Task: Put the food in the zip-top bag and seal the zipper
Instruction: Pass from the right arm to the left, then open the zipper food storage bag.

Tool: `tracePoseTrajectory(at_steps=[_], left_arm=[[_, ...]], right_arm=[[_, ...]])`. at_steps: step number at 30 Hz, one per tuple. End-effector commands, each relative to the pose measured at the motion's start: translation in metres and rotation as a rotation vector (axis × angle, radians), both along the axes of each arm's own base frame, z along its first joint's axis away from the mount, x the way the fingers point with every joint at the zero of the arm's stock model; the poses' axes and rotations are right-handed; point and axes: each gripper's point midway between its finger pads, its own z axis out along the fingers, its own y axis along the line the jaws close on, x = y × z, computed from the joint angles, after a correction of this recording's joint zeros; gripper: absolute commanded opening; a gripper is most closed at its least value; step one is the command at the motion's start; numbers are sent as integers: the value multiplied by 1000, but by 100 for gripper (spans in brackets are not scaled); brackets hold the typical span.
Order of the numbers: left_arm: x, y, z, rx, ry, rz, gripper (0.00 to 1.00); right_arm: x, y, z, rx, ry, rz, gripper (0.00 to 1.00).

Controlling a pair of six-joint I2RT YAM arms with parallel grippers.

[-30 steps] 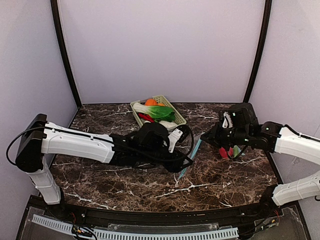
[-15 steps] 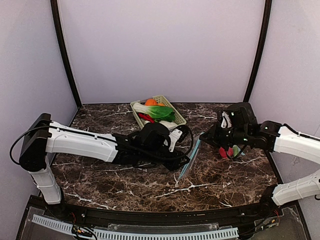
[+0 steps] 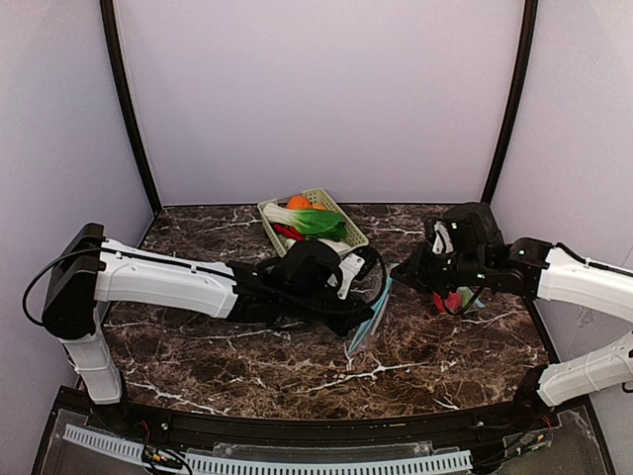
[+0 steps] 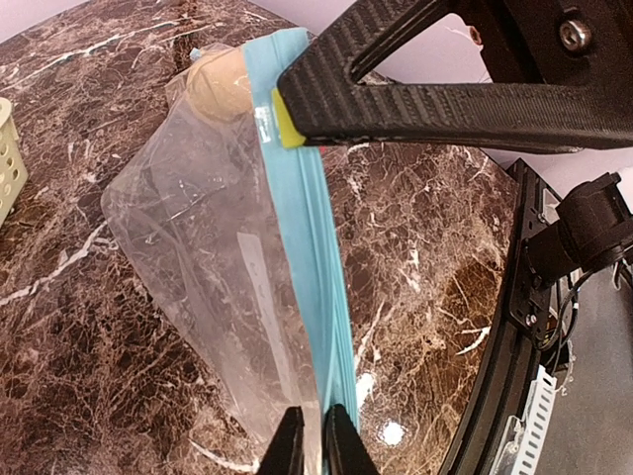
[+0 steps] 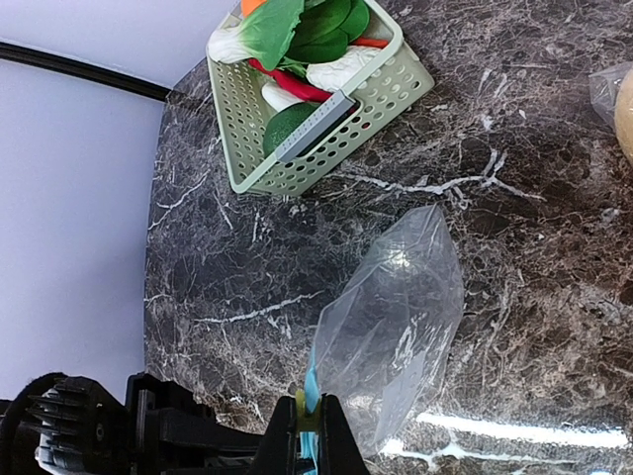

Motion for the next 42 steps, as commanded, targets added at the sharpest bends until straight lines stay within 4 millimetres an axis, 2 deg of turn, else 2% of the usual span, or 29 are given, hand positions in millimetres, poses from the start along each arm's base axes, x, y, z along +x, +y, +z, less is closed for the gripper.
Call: tracePoseTrajectory(at_steps=[1,6,13,15,21,26,31,38,42], left_arm=[[6,2,-1,33,-11,19,5],[5,0,1,20,-4,18,1],[13,6,8,-17,-7,94,1],[15,7,11,-32,-10,112,1],[19,10,11,-37,-5,144,1],[18,12,9,-42,7,152,1],[17,12,8,-45,13,151,1],[17,12,8,-44,13,146,1],[16,12,9,-46,11,145,1]], right_arm=[[3,7,11,11,-31,7,1],[3,8,9,1,-32,12,2],[-3,3,10,-19,-61,41,39],[-8,2,9,-22,-64,66,46],[-28,9,-7,-38,-42,142,44],[-40,21,-20,-21,-22,195,34],[-38,29,-24,-26,-22,210,30],[-31,39,-26,-41,-22,227,36],[-30,42,-30,-50,-12,230,30]])
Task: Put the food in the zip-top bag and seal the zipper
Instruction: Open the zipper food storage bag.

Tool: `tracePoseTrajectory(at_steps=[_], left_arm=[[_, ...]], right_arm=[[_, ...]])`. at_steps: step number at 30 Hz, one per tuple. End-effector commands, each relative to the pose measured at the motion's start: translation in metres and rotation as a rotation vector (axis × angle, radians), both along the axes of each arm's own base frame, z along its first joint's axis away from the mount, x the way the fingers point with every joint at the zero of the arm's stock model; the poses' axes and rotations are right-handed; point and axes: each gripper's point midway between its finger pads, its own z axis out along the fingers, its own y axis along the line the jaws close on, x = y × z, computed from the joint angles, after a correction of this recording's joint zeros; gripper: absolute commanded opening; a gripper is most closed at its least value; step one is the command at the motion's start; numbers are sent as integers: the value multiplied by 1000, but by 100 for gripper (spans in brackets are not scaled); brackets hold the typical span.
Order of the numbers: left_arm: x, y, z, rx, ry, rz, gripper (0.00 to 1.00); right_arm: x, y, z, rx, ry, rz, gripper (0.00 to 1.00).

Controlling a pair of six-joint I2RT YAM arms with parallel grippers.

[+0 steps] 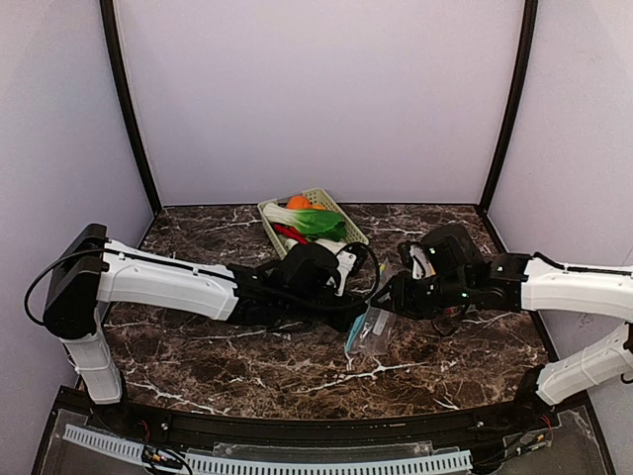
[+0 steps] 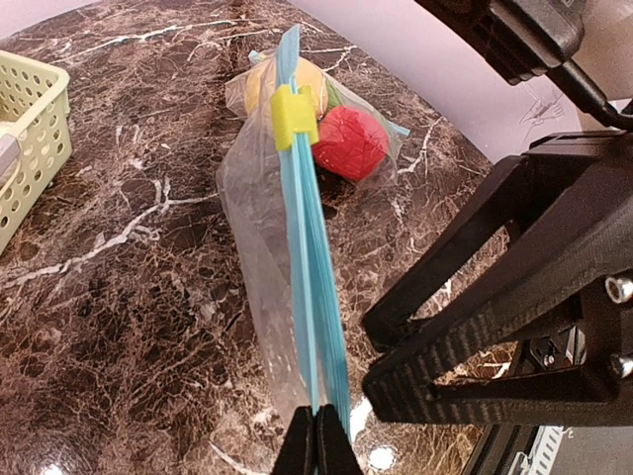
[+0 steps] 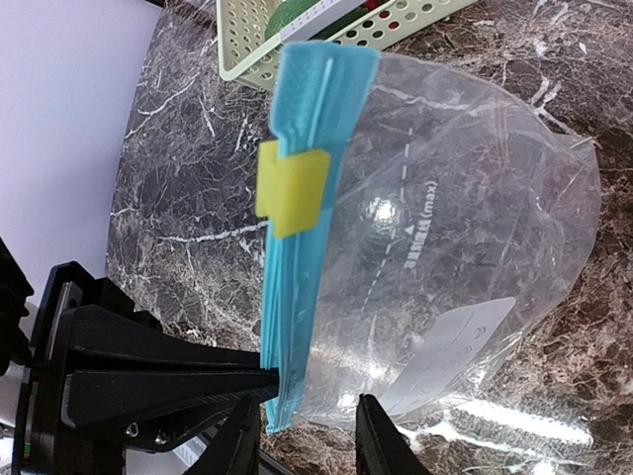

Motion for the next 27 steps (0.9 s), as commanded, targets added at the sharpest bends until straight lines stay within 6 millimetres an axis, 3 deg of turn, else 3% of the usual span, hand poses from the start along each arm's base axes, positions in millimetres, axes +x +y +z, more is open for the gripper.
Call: tracePoseTrajectory(at_steps=[1,11,19,27], left_arm=[[-1,4,16,-34,-11,5,1],[-2,4,15,-33,-11,-3,1],[-2,5,17,-34,-15,0,1],[-3,4,20,-50,-21,-9,1]], right_arm=[[4,12,13,31,-33,20,30],[10,18,8,23,-25,14,29],[14,17,3,9,-21,-11,19],[18,9,-7,-40,-20,-48,16]])
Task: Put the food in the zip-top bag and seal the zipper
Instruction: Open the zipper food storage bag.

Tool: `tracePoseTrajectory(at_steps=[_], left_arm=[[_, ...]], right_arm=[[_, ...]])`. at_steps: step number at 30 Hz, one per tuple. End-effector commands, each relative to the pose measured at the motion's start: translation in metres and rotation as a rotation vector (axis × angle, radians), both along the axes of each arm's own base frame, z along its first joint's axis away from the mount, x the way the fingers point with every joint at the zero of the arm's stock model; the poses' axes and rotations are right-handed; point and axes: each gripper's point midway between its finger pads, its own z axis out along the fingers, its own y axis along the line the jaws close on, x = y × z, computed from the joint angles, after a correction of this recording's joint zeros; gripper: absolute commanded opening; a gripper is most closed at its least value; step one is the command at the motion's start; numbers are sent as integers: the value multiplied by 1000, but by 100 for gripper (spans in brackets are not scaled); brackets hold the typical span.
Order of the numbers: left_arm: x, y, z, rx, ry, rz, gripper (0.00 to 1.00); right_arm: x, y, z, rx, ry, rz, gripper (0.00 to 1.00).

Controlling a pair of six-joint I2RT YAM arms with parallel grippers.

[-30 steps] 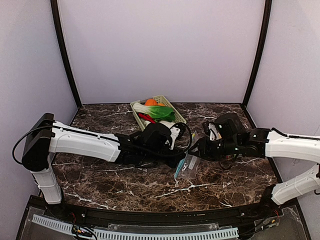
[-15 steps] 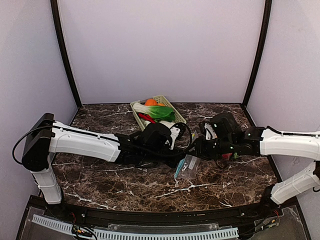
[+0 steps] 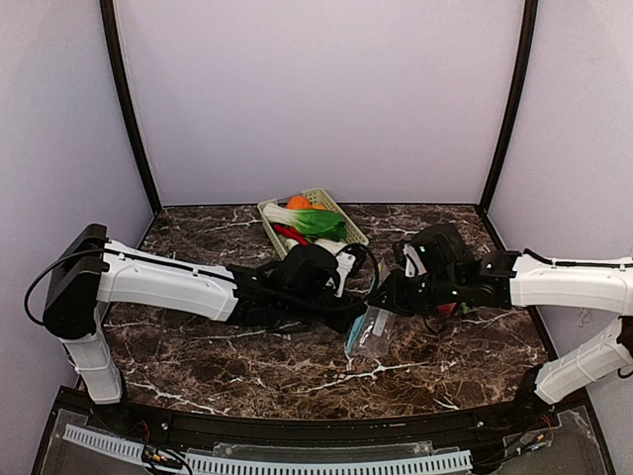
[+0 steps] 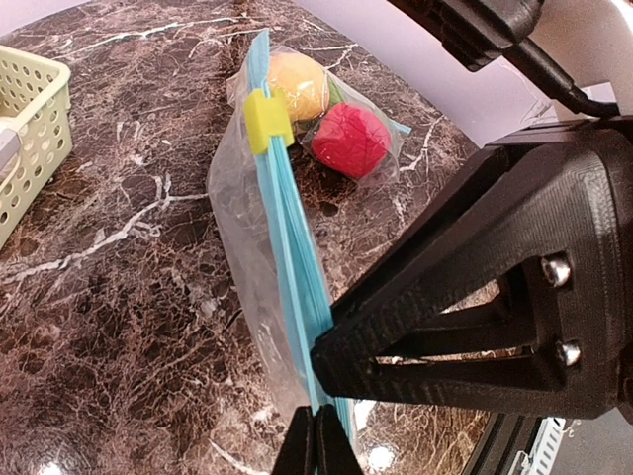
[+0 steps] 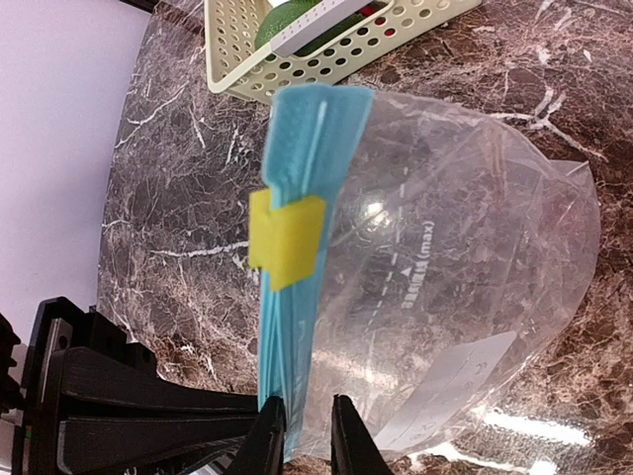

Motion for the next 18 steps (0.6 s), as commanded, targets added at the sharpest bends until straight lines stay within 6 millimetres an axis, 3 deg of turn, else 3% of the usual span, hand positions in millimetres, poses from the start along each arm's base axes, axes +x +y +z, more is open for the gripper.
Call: tracePoseTrajectory(at_steps=[1,8,11,14,18], left_arm=[[-4,2,22,-55,-21,-15,1],[-5,2,22,-62,-28,-27,1],[-4,4,20,-54,-30,-20,1],[0,9,16,-24,-35,5,1],[14,26,13,53,-94,86,1]], right_arm=[[6,0,0,-23,-19,-29,16],[9,6,-1,-33,-18,-15,13],[10,8,0,-30,-22,-5,7],[9,10,3,-24,-22,4,0],[8,8,9,-13,-29,2,0]])
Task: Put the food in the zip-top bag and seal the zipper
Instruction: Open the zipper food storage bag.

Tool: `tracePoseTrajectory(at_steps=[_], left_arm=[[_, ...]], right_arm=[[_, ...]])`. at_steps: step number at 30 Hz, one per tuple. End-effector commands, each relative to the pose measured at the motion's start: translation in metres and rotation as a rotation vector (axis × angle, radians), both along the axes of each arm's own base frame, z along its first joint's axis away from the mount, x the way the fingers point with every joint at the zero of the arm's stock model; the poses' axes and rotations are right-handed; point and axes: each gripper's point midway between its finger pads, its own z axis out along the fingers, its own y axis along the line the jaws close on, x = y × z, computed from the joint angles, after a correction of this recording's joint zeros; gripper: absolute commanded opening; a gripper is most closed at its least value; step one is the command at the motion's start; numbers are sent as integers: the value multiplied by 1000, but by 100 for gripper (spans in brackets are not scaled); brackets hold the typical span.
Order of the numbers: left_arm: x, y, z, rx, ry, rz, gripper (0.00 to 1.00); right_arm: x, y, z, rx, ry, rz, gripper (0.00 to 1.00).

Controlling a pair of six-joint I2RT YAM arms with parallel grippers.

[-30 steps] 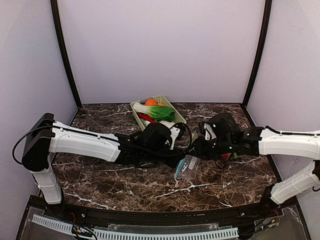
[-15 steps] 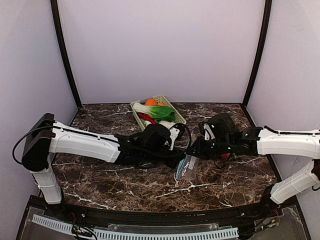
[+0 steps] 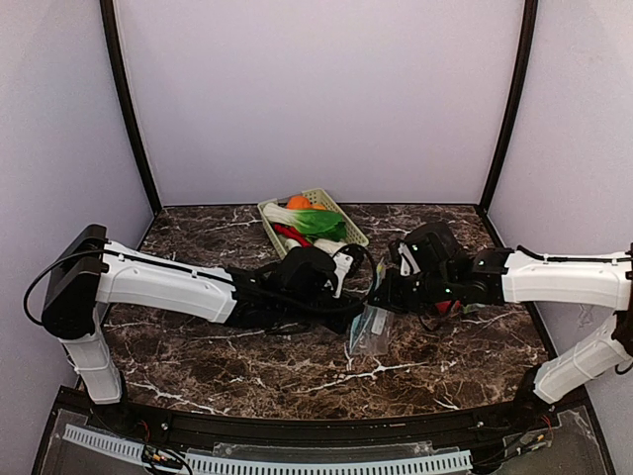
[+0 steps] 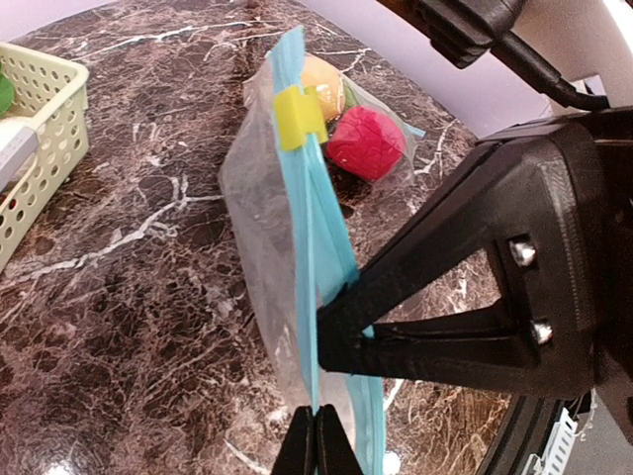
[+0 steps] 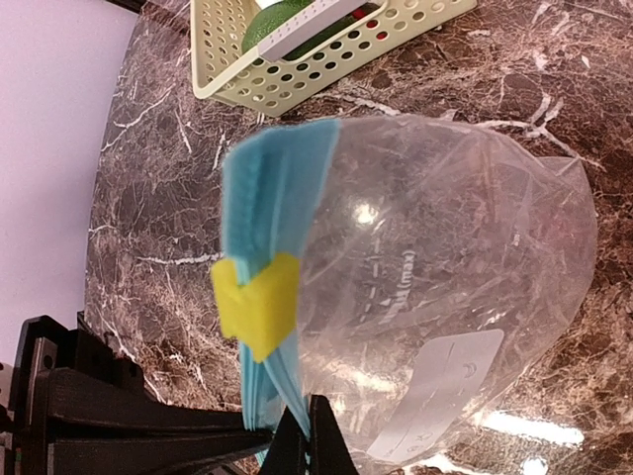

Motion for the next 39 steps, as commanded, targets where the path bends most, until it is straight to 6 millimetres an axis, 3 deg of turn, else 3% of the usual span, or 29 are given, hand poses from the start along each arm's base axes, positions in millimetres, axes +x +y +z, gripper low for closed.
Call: tracePoseTrajectory(at_steps=[1,6,13,23,27,28,30,31,33,35,36,39], left_arm=[[15,30,11,99,-84,94,1],[40,73,5,223,-135,238,1],[57,110,5,281,-159,348,1],[61,119,-5,322,-156,378,1],[49,100,-8,235,-113,280,1],[47,91,-1,184,-115,256,2],[34,79,2,117,-69,178,14],[25,74,4,92,-36,131,32],[11,74,13,65,15,87,57],[-3,82,23,42,53,58,70],[-9,89,39,13,53,58,73],[-14,116,49,34,66,82,81]], right_arm=[[0,4,18,27,-29,10,0],[-4,4,31,46,-39,29,0],[-15,13,40,63,-8,110,0],[-40,36,57,179,37,286,0],[-36,34,53,173,32,257,0],[-32,32,49,151,32,234,0],[-26,26,40,104,36,189,0],[-24,23,38,86,37,174,0],[-21,20,36,58,39,151,0],[-19,17,36,36,33,139,0],[-18,15,35,26,29,133,0],[-14,12,34,-7,21,126,0]])
